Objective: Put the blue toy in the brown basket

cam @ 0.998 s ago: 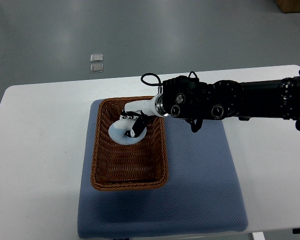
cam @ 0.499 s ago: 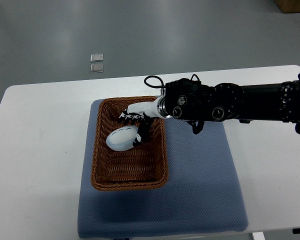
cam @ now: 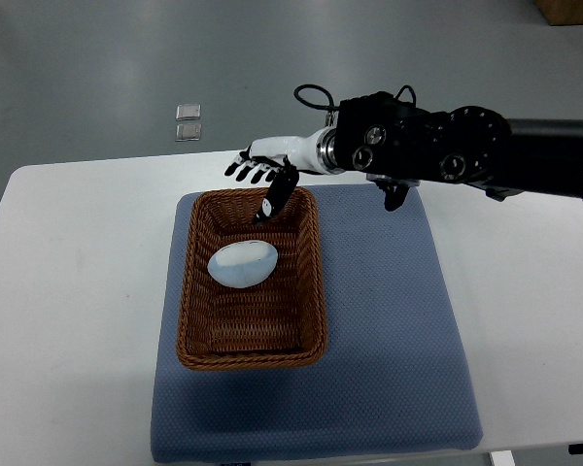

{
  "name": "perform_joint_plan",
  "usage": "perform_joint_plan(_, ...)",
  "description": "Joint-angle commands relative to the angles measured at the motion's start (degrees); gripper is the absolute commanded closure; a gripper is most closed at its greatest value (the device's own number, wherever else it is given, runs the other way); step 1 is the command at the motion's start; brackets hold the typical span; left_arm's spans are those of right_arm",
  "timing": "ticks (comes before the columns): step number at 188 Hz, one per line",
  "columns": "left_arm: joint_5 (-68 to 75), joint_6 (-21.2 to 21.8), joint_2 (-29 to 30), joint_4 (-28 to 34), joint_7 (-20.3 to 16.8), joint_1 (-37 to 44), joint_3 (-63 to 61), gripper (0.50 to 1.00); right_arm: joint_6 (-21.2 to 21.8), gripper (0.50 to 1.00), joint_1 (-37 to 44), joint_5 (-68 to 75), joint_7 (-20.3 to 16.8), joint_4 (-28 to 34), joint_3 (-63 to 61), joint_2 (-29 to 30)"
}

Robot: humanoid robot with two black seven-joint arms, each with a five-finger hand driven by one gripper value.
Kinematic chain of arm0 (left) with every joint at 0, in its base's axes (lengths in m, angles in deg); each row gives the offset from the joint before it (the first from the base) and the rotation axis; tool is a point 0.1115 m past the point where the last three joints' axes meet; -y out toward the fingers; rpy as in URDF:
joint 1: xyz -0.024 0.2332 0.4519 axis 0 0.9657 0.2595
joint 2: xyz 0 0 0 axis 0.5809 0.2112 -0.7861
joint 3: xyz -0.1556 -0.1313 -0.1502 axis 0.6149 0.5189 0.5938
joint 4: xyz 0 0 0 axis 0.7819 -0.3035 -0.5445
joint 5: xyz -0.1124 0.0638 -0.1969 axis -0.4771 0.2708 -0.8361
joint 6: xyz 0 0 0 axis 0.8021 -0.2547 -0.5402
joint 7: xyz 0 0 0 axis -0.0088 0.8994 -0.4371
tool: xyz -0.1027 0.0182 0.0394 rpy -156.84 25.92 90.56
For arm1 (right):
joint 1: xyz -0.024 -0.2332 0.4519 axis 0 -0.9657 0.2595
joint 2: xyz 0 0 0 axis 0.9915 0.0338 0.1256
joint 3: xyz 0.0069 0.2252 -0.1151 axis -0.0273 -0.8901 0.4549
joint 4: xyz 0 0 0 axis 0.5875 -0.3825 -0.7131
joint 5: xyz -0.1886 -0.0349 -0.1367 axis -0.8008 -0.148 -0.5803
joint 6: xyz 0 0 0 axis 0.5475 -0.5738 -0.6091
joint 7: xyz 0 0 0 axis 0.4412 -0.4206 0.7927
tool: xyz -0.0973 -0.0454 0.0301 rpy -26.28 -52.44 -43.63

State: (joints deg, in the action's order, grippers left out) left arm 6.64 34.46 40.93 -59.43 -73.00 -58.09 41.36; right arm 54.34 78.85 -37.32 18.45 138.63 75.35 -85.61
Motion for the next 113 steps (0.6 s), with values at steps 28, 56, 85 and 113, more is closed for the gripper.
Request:
perform_joint_plan(28,0.0,0.0,0.0,0.0,0.0,0.0,-0.1,0.5,-3.8,0.611,-12.5,0.0,6.1,-1.1,-21.8,-7.9)
perform_joint_plan(56,0.0,0.0,0.0,0.0,0.0,0.0,-0.3,0.5,-5.3,0.611,-23.4,0.0,8.4,-2.9,-38.9,-7.1)
perform_joint_plan(85,0.0,0.0,0.0,0.0,0.0,0.0,-0.4,0.5,-4.7,0.597,-35.9,1.0,8.8,-3.7,-59.8,-2.2)
perform_joint_plan(113,0.0,0.0,0.0,0.0,0.0,0.0,-0.4,0.5,-3.9,0.591,-42.1,6.2,8.8,-5.6,-69.1,2.6)
